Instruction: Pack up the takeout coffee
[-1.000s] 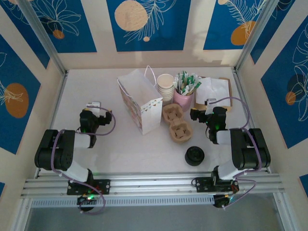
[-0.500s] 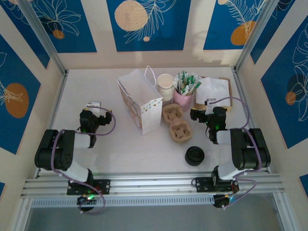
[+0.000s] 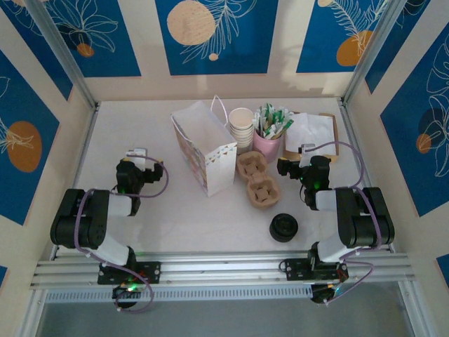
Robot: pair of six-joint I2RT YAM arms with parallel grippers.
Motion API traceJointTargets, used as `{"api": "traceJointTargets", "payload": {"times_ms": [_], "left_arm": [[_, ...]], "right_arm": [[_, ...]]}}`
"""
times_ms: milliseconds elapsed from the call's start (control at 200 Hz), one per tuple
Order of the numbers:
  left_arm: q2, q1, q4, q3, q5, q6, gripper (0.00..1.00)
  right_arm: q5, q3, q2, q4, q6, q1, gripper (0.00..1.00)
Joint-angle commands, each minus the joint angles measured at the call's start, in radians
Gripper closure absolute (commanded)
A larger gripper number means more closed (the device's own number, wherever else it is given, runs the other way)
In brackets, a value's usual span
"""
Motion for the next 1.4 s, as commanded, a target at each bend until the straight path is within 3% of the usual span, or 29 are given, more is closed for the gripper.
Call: {"api": "traceJointTargets", "payload": {"times_ms": [0,250,385,525,585,665,770,910,1070,1311,1391], "left_arm": [[0.007,-0.008,0.013,0.013,0.028,0.011,0.00],[-0.181,-0.007,-0.141,0.009,-0.009,-0.004,0.00],[-0.325,-0.007,-0.498,0.131,-0.056,-0.081,0.00],[-0.458,-0.006,-0.863,0.286,-0.231,-0.228,0.00],[-0.528,-0.006,-1.057,0.365,-0.280,-0.232,0.00],[-0.604,-0.004,-1.133,0.396,-0.338,-0.309,0.00],[-0.705,-0.004,-1.081,0.350,-0.171,-0.346,0.00],[-0.714,-0.006,-1.173,0.404,-0.099,-0.453,0.08],[-0.651,-0.006,-1.262,0.486,-0.034,-0.471,0.21],[-0.643,-0.006,-1.273,0.501,0.060,-0.537,0.29],[-0.636,-0.006,-1.263,0.496,0.085,-0.551,0.35]], "right_arm": [[-0.014,0.020,0.010,0.038,0.012,-0.006,0.01],[0.139,0.050,-0.175,-0.202,0.074,0.001,0.01],[0.193,0.045,-0.315,-0.374,0.164,-0.019,0.01],[0.325,0.143,-0.488,-0.848,0.554,-0.083,0.01],[0.232,0.179,-0.535,-0.948,0.591,-0.146,0.00],[0.134,0.243,-0.589,-1.099,0.650,-0.217,0.00],[0.032,0.370,-0.640,-1.309,0.671,-0.293,0.05],[-0.108,0.549,-0.699,-1.491,0.651,-0.285,0.15],[-0.152,0.756,-0.736,-1.606,0.654,-0.123,0.29],[0.132,0.991,-0.638,-1.645,0.777,0.372,0.39],[0.285,1.044,-0.561,-1.645,0.831,0.538,0.49]]}}
